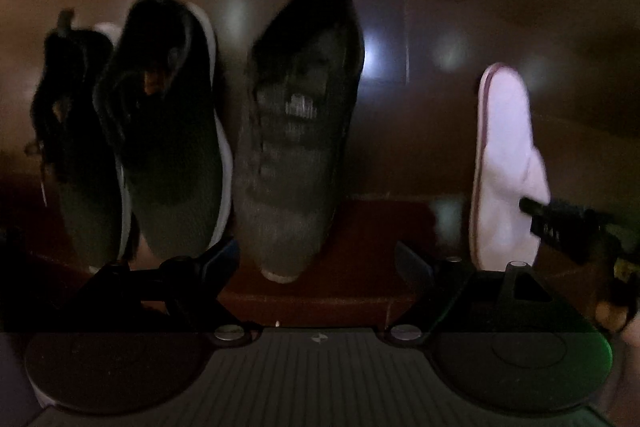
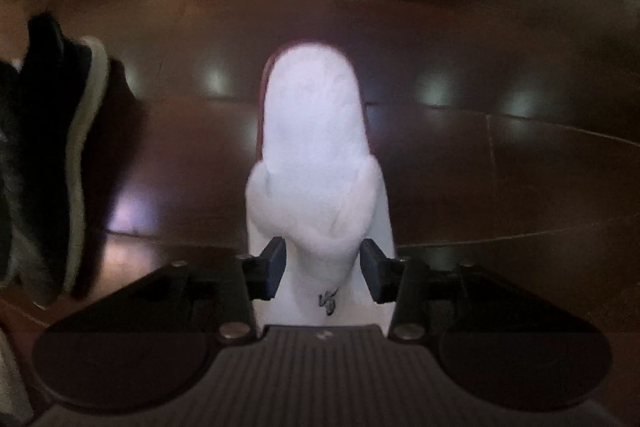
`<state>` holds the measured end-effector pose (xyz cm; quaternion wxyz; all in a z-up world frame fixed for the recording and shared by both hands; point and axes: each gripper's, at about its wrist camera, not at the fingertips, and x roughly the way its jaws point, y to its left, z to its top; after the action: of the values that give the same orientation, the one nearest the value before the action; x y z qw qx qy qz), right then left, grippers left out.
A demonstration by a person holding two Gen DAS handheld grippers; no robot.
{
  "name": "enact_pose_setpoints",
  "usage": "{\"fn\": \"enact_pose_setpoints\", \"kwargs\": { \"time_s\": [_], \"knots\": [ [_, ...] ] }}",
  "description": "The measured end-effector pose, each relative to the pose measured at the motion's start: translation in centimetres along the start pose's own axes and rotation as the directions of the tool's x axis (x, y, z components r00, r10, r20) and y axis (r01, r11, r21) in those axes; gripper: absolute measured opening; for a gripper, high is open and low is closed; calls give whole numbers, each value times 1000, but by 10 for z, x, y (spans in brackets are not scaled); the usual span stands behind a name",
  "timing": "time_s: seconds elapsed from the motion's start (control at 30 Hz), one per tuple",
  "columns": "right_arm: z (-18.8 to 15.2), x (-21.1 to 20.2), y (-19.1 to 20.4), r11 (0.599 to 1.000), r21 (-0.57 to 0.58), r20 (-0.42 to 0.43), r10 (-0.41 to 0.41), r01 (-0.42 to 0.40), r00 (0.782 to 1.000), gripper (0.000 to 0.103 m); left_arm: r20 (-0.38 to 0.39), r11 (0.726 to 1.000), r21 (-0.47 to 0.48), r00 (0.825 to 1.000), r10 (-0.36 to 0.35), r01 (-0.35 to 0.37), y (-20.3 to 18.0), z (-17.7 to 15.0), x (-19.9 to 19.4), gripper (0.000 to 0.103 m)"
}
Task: Organize scattered shoes
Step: 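Open both tools and move back toward the loose black sneaker and slipper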
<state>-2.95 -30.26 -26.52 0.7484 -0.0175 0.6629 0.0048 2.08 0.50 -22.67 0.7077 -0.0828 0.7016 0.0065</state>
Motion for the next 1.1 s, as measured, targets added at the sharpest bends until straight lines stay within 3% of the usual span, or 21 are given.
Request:
{"fn": "enact_pose_setpoints", "kwargs": {
  "time_s": [0.13,0.2,0.27,0.4,0.47,0.67,0.77,0.9,1.03,1.07,1.1],
  "knots": [
    [21,-52,12,999,50,38,18,-20,999,62,53,999,-6,998,-35,35,8,20,-22,89],
    [35,-80,21,997,67,57,30,-34,998,63,93,999,3,995,-47,47,15,34,-41,89],
    [52,-111,32,996,78,80,39,-45,996,68,127,1000,-6,992,-21,22,31,54,-68,89],
    [98,-188,63,982,172,151,48,-74,987,70,105,998,-53,994,-40,45,59,101,-111,87],
    [117,-213,76,972,217,190,52,-94,980,70,132,998,-48,991,-37,44,67,127,-135,87],
    [172,-246,102,928,336,291,61,-161,955,70,228,998,-57,974,-18,32,86,213,-170,89],
    [201,-237,110,922,334,326,81,-195,942,70,272,997,-68,962,-9,29,94,257,-182,89],
    [234,-213,117,922,313,365,105,-228,925,70,306,994,-109,952,8,27,99,315,-158,89],
    [291,-147,130,935,221,380,179,-277,907,70,332,992,-127,942,46,-4,101,375,-122,86],
    [298,-140,131,939,205,375,186,-276,908,70,332,990,-139,942,52,-6,102,387,-114,86],
    [327,-116,133,948,165,350,201,-271,915,70,331,987,-158,942,61,-8,103,403,-104,86]
  ]
}}
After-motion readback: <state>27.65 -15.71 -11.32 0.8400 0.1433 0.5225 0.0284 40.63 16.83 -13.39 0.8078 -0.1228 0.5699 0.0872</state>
